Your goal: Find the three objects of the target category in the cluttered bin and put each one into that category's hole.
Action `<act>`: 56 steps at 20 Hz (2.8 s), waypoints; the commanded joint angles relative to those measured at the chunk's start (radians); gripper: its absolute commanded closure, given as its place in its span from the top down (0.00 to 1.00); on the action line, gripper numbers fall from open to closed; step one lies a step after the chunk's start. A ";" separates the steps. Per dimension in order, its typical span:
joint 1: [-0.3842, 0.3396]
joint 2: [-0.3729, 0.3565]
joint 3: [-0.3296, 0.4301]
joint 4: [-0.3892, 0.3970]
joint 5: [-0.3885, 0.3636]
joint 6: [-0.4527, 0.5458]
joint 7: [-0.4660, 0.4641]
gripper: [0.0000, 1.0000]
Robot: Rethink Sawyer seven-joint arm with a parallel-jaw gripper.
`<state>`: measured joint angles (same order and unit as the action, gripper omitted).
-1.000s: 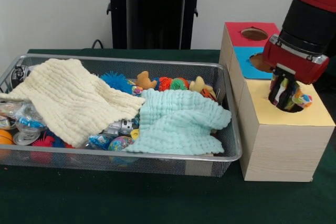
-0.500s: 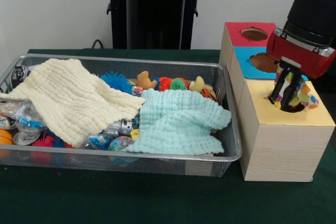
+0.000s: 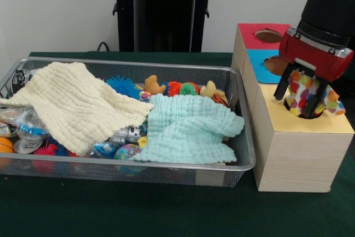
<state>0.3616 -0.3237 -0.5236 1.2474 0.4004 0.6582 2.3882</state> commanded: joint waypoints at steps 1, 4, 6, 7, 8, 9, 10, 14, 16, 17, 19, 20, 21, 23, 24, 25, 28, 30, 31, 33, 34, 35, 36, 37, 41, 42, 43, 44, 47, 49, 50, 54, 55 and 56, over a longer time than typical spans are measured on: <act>-0.027 -0.014 0.072 0.084 -0.054 -0.030 0.080 1.00; -0.012 -0.011 0.065 0.110 -0.038 -0.048 0.125 1.00; -0.013 -0.014 0.066 0.098 -0.040 -0.026 0.116 1.00; -0.017 -0.025 0.070 0.101 -0.041 -0.018 0.104 1.00; -0.015 -0.027 0.067 0.089 -0.040 0.009 0.104 1.00; -0.018 -0.044 0.062 0.084 -0.044 0.036 0.092 1.00; -0.017 -0.048 0.056 0.062 -0.045 0.065 0.091 1.00; -0.036 -0.087 0.049 -0.006 -0.042 0.155 0.072 1.00; -0.040 -0.097 0.052 -0.029 -0.038 0.177 0.076 1.00; -0.041 -0.105 0.050 -0.039 -0.039 0.184 0.074 1.00; -0.041 -0.114 0.047 -0.058 -0.041 0.215 0.077 1.00; -0.039 -0.115 0.047 -0.066 -0.043 0.223 0.080 1.00; -0.037 -0.117 0.042 -0.082 -0.046 0.243 0.082 1.00; -0.035 -0.123 0.031 -0.109 -0.052 0.279 0.087 1.00; -0.039 -0.116 0.027 -0.132 -0.057 0.294 0.085 1.00; -0.043 -0.116 0.024 -0.148 -0.064 0.308 0.078 1.00; -0.044 -0.112 0.024 -0.173 -0.073 0.338 0.078 1.00; -0.048 -0.119 0.037 -0.172 -0.081 0.351 0.072 0.00; -0.047 -0.116 0.031 -0.177 -0.086 0.359 0.073 0.00; -0.045 -0.111 0.020 -0.189 -0.095 0.376 0.075 0.00; -0.045 -0.111 0.020 -0.187 -0.099 0.373 0.077 0.00; -0.043 -0.110 0.015 -0.188 -0.105 0.376 0.082 0.00; -0.045 -0.111 0.019 -0.186 -0.107 0.371 0.080 0.00; -0.047 -0.110 0.019 -0.188 -0.112 0.369 0.078 0.00; -0.044 -0.110 0.032 -0.158 -0.099 0.359 0.121 0.00; -0.042 -0.106 0.030 -0.157 -0.105 0.353 0.120 0.00; -0.037 -0.098 0.030 -0.146 -0.105 0.348 0.130 0.00; -0.035 -0.093 0.032 -0.138 -0.104 0.336 0.136 0.00; -0.034 -0.072 0.049 -0.107 -0.105 0.269 0.138 0.00; -0.033 -0.052 0.051 -0.104 -0.119 0.234 0.125 0.00; -0.034 -0.049 0.054 -0.096 -0.120 0.221 0.122 0.00; -0.028 -0.027 0.035 -0.098 -0.140 0.198 0.128 0.00; -0.024 -0.019 0.027 -0.107 -0.145 0.196 0.137 0.00; -0.028 -0.019 0.028 -0.100 -0.146 0.191 0.135 0.00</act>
<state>0.3493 -0.4181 -0.5431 1.0522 0.3121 0.8878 2.3882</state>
